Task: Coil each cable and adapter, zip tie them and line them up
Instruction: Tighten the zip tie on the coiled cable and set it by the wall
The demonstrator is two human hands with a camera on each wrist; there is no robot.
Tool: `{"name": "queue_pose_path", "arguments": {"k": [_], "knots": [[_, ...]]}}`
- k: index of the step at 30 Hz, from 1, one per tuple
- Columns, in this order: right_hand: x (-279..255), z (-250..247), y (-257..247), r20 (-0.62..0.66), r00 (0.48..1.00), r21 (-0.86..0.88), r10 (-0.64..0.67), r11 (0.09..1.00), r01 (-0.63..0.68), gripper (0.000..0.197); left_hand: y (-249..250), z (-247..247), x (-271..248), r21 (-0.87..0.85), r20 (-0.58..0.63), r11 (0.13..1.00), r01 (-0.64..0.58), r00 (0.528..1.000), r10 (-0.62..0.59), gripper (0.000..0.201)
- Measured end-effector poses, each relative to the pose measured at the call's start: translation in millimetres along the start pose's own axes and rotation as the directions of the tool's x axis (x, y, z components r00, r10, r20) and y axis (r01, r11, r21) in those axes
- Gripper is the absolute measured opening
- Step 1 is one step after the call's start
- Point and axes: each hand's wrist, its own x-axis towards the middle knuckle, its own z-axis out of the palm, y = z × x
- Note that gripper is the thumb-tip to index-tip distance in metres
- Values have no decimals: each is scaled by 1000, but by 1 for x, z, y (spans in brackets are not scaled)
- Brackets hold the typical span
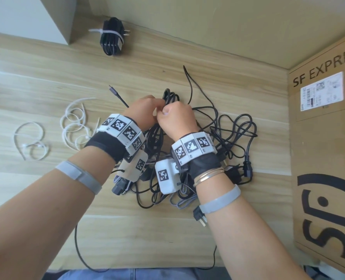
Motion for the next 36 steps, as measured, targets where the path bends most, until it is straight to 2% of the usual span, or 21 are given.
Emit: {"name": "queue_pose_path", "arguments": {"k": [11, 13, 16, 19, 21, 24, 26, 30, 36], "knots": [[-4, -4, 3, 23, 1000, 39, -19, 999, 18, 50, 7, 3, -1, 69, 46, 997, 27, 999, -30, 23], [-5, -5, 7, 9, 999, 14, -47, 999, 47, 49, 4, -1, 0, 65, 57, 998, 10, 998, -14, 18], [-7, -9, 15, 50, 994, -43, -98, 994, 101, 33, 0, -7, -1, 56, 55, 998, 11, 998, -14, 14], [-9, -16, 22, 102, 984, -7, -144, 989, 146, 22, -3, -11, -5, 14, 13, 1000, 21, 1000, -21, 19], [-10, -17, 24, 57, 984, 35, -171, 985, 169, 20, -2, -16, -8, -74, -16, 997, 29, 999, -30, 23], [-9, -17, 28, -91, 982, 80, -166, 981, 174, 18, 3, -24, -12, -167, -67, 986, 16, 997, -28, 31], [-12, -21, 25, -119, 979, 112, -166, 977, 179, 19, 9, -29, -14, -215, -94, 977, -1, 995, -20, 29], [-18, -24, 16, -74, 990, 115, -121, 985, 129, 27, 15, -31, -16, -282, -128, 959, -24, 992, -13, 27], [-21, -25, 8, 144, 990, 289, 11, 956, -53, 29, 16, -26, -20, -312, -124, 950, -21, 992, -19, 25]]}}
